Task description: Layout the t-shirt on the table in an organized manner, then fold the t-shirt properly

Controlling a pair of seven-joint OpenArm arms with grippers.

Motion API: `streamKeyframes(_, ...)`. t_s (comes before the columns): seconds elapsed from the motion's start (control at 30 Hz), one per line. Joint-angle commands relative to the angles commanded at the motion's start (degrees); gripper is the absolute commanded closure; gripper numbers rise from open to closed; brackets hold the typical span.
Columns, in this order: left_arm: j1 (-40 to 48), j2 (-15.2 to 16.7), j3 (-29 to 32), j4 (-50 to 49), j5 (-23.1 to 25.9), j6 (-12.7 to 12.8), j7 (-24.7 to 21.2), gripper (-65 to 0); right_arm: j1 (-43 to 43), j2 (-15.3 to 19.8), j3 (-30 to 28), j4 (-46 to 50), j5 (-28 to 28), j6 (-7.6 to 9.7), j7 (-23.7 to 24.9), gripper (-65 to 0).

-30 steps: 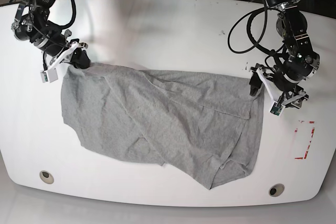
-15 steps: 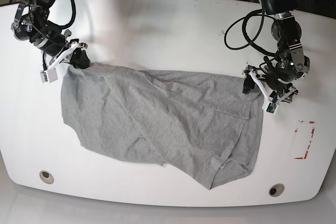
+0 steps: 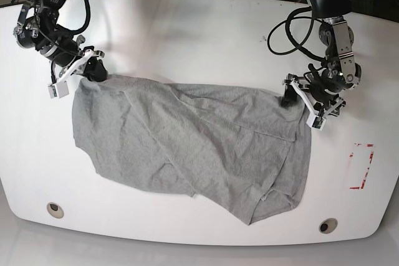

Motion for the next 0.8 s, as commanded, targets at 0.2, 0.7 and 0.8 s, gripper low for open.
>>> streamKeyframes(0.2,-0.09,-0.44,0.09,-2.73,0.00,0.00,-0.70,-42.2,0.00,0.09,0.00,0.00,0.00,0.00,0.00,0.0)
streamKeyframes(0.7,0.35,-0.53,-0.35,-2.02,0.00,0.00,-1.85,-3.1,0.00,0.09,0.00,0.00,0.00,0.00,0.00,0.0)
streamKeyframes(0.8,0.35,-0.53,-0.35,0.26,-0.09,0.00,-1.76,-2.9,0.00,0.09,0.00,0.00,0.00,0.00,0.00,0.0)
